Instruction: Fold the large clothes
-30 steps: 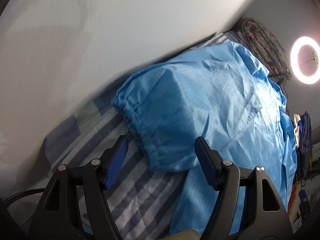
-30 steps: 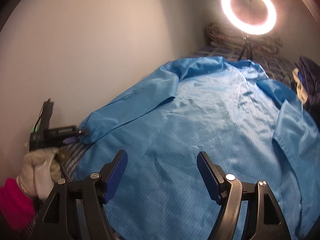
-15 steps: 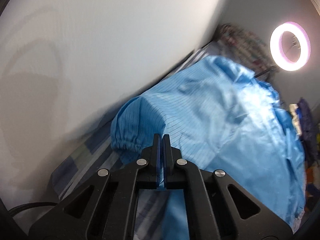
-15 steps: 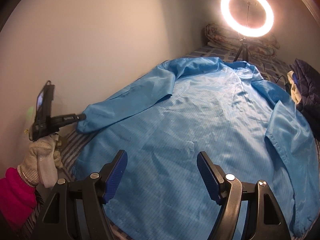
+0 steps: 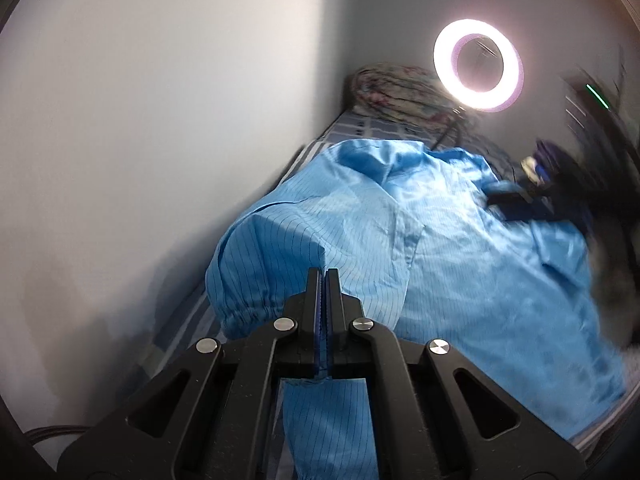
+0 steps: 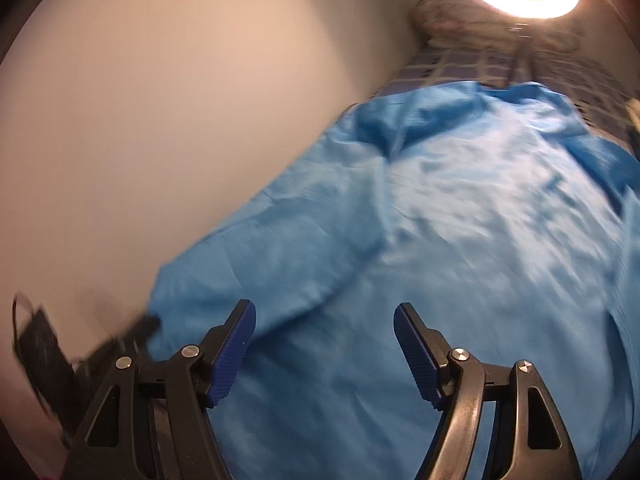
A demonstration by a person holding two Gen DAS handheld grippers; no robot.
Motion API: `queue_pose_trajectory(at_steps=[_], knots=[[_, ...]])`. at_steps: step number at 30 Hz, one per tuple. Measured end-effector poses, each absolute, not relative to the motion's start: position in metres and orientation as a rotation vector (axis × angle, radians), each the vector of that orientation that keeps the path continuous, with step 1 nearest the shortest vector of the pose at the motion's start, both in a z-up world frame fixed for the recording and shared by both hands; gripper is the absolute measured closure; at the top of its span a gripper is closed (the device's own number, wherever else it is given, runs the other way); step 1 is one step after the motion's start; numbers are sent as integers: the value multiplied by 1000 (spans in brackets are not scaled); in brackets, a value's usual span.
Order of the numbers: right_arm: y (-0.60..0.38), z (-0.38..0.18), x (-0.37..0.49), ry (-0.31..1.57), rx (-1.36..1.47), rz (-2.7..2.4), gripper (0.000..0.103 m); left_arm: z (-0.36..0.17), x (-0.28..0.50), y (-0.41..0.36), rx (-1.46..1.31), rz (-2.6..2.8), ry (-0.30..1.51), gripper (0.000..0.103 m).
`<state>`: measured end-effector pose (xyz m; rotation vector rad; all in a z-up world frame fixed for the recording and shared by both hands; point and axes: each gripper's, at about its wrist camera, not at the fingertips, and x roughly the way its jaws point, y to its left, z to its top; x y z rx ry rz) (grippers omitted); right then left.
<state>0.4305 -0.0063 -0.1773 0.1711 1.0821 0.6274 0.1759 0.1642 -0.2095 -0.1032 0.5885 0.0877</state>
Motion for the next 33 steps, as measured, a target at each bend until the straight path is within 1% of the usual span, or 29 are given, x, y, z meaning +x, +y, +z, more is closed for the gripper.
queue_pose_trajectory(at_steps=[5,9,13,17,21,23,25,26,27,28,29,32,33], knots=[[58,-178,480,1154,142,685,28,-215,172,136,10,55,575,103],[115,-193,506,1233,102,706,27,-219,165,119,86,21,560,103],[171,-209,521,1282,-33,671,25,-223,164,110,134,-10,558,103],[208,-221,531,1301,-152,608,17,-224,165,106,156,-24,551,103],[233,-238,537,1336,-286,541,16,-224,168,116,135,-20,546,103],[237,-244,533,1344,-343,530,18,-225,170,120,121,-18,553,103],[238,-250,529,1341,-404,512,25,-225,169,124,119,-16,554,103],[238,-253,528,1344,-420,507,35,-224,170,125,121,-15,553,103],[237,-257,526,1350,-432,503,53,-223,170,126,128,-12,550,103],[235,-260,525,1359,-438,495,69,-223,169,128,132,-10,552,103],[233,-262,526,1363,-436,492,95,-224,169,130,136,-7,557,103],[226,-253,524,1337,-383,514,103,-225,167,133,144,6,559,103],[222,-248,523,1324,-364,519,103,-224,168,135,148,15,556,103]])
